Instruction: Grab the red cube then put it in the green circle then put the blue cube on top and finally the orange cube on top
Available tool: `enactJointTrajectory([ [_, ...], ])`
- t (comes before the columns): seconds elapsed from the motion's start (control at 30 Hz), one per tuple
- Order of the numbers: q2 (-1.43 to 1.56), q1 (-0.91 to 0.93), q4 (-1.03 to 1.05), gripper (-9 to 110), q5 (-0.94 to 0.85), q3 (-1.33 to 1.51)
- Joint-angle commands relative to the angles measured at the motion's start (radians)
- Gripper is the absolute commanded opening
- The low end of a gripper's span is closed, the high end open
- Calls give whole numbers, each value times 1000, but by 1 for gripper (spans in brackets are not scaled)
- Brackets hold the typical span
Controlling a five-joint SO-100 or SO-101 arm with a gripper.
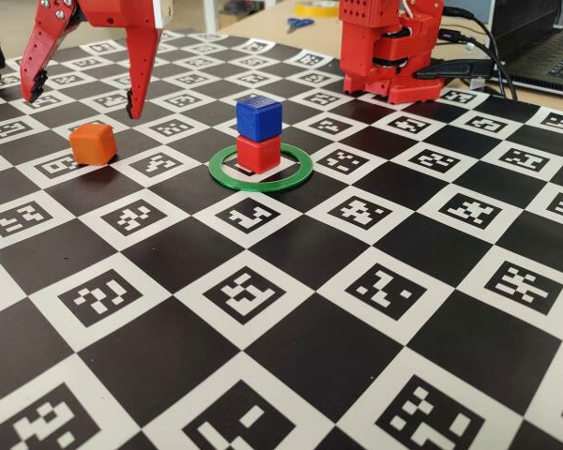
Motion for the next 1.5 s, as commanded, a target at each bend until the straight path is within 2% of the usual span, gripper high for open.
enactJointTrajectory([
  [0.0,29,9,-18,52,8,-87],
  [0.6,-31,28,-115,44,14,-81],
  [0.97,-32,37,-158,28,12,-43],
  [1.47,-31,38,-172,14,-25,-26],
])
